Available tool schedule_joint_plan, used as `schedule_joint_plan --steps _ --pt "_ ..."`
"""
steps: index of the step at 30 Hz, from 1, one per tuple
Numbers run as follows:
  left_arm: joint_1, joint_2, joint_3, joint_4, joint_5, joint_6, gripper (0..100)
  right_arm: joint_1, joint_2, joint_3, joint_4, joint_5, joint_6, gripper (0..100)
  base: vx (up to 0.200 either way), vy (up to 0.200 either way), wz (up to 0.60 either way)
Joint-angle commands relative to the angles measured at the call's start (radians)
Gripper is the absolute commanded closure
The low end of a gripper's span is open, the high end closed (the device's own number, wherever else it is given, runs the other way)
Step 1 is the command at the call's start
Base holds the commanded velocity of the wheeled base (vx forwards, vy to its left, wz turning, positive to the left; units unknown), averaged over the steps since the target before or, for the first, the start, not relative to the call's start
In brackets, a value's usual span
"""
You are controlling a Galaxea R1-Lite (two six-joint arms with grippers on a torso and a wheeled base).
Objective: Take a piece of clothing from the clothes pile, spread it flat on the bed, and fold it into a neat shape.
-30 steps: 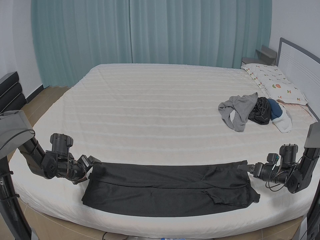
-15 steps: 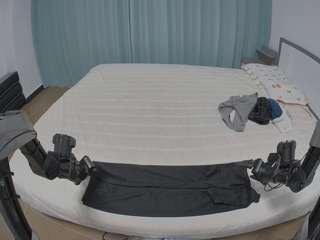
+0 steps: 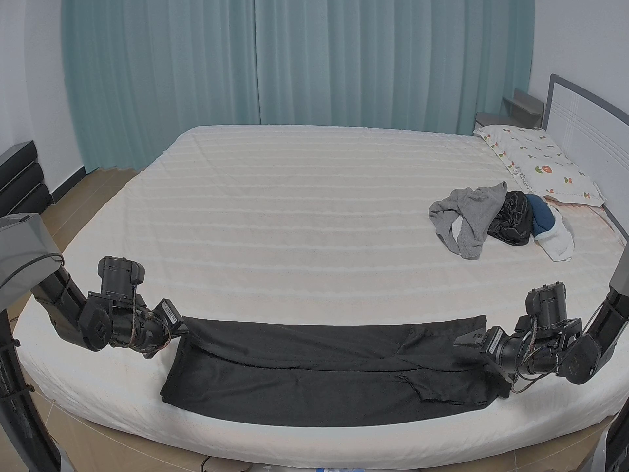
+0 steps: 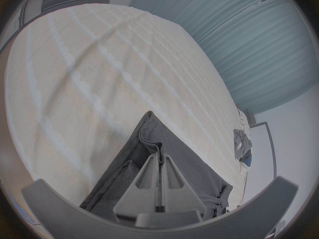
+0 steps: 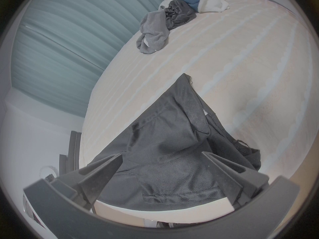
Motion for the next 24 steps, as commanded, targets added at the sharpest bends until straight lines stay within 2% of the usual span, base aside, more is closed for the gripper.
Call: schedule_joint_plan --steps 1,9,20,21,24 --pt "0.000 -0.010 0.000 0.001 0.000 0.000 100 0.004 0.004 -0.014 0.007 -0.001 0.013 0 0.000 0.000 0.00" --pt "0.000 -0.012 0.000 -0.004 0.000 0.000 100 0.014 0.047 -0.089 0.091 -0.003 0.093 0 0.000 0.000 0.00" --pt "0.000 -0.013 0.002 -0.004 0.000 0.000 100 -0.015 0.122 -0.129 0.100 -0.004 0.102 0 0.000 0.000 0.00" --pt "0.000 -0.013 0.002 -0.004 0.000 0.000 100 -0.024 0.130 -0.135 0.100 -0.003 0.105 100 0.000 0.000 0.00" --pt "0.000 -0.013 0.003 -0.004 0.000 0.000 100 -0.033 0.133 -0.141 0.100 -0.003 0.124 100 0.000 0.000 0.00"
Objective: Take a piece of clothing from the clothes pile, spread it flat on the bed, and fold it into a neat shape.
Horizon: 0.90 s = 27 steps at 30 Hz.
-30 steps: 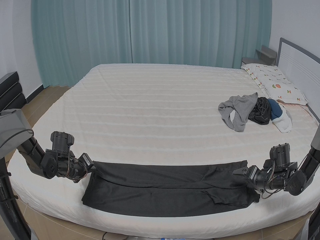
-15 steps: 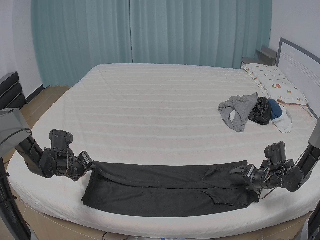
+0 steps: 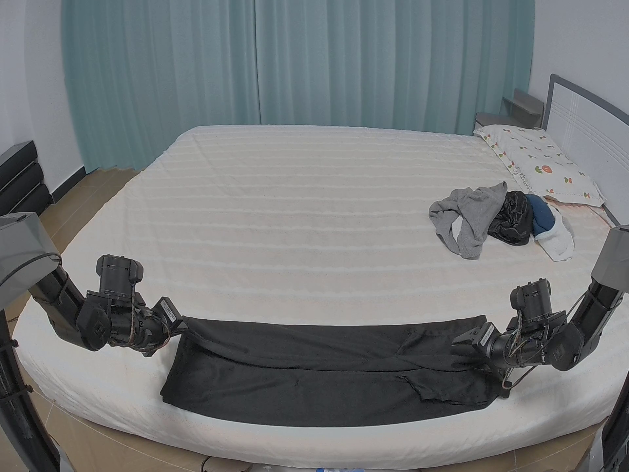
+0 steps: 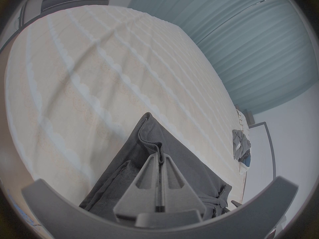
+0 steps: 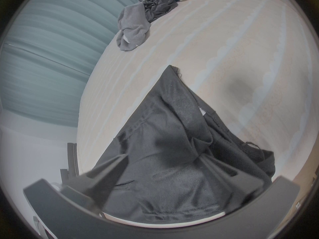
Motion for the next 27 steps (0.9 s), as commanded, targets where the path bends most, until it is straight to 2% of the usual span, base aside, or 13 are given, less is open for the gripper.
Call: schedule_joint_plan --steps 1,12,20,27 --pt "0.000 -0.001 0.000 0.000 0.000 0.000 100 -0.011 0.025 -0.010 0.000 0.001 0.011 100 0.000 0.000 0.00" --pt "0.000 -0.001 -0.007 0.001 0.000 0.000 100 -0.013 0.018 -0.017 0.004 0.007 0.011 100 0.000 0.000 0.00" --pt "0.001 -0.038 -0.044 0.012 0.000 -0.005 100 -0.029 0.000 -0.120 0.004 -0.005 0.013 100 0.000 0.000 0.00" --pt "0.000 -0.035 -0.050 0.037 0.000 -0.005 100 -0.037 -0.023 -0.131 0.072 0.001 0.008 100 0.000 0.000 0.00"
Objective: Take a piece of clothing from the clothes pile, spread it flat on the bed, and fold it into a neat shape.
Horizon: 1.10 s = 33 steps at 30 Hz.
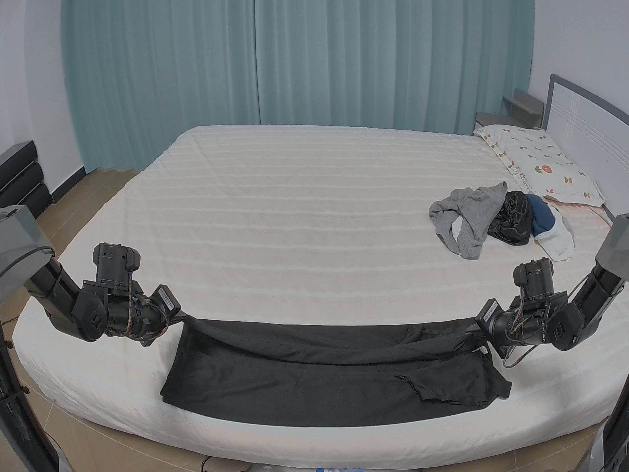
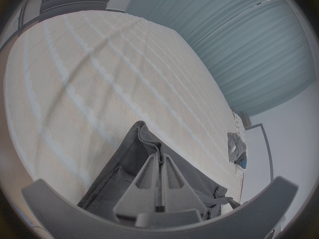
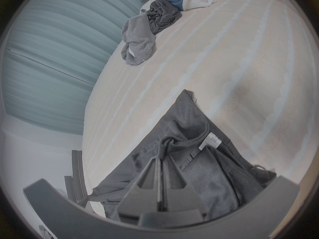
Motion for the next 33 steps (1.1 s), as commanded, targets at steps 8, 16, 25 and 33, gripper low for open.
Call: schedule_joint_plan --steps 8,16,25,33 --pt "0.000 -0.006 -0.013 0.002 0.000 -0.001 100 -0.010 -0.022 -0.037 0.009 0.006 -0.001 100 0.000 0.000 0.00" --pt "0.006 0.000 -0.140 -0.032 0.006 -0.133 100 -0.036 0.010 -0.224 -0.030 -0.019 0.007 100 0.000 0.000 0.00" --pt "0.009 0.003 -0.063 -0.182 0.012 -0.168 100 -0.047 0.012 -0.176 -0.145 -0.034 -0.007 100 0.000 0.000 0.00" --pt "0.001 0.015 0.087 -0.230 0.005 -0.005 100 -0.045 0.015 0.000 -0.159 0.003 -0.113 100 0.000 0.000 0.00"
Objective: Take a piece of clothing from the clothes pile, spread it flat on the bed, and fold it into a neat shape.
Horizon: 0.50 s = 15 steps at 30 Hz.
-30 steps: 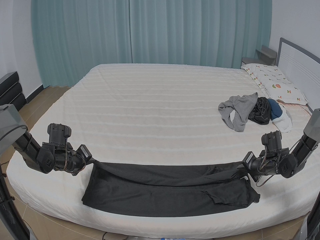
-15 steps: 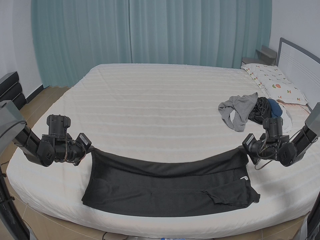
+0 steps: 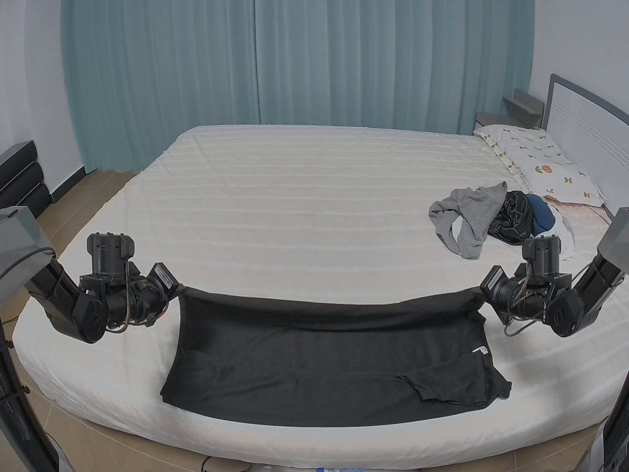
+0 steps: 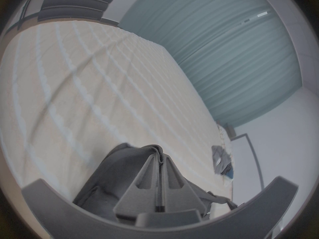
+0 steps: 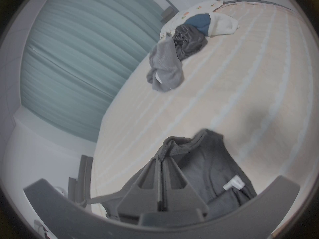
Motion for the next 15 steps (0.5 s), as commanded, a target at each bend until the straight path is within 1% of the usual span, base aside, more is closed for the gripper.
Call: schedule_joint_plan --steps 1,4,8,9,15 --pt "-0.002 0.013 0.102 -0.009 -0.003 0.080 100 -0.001 0.000 0.117 -0.008 0.036 -0.057 100 0.000 0.000 0.00" --pt "-0.003 0.013 0.132 -0.007 -0.003 0.111 100 -0.001 -0.001 0.157 -0.008 0.053 -0.088 100 0.000 0.000 0.00" --pt "-0.002 0.014 0.154 -0.005 -0.003 0.135 100 0.001 0.006 0.186 -0.006 0.053 -0.117 100 0.000 0.000 0.00" --pt "-0.003 0.025 0.166 -0.005 -0.003 0.148 100 0.001 0.018 0.203 -0.008 0.054 -0.136 100 0.000 0.000 0.00" --pt "-0.003 0.065 0.183 -0.005 -0.003 0.163 100 0.002 0.061 0.219 -0.008 0.053 -0.168 100 0.000 0.000 0.00"
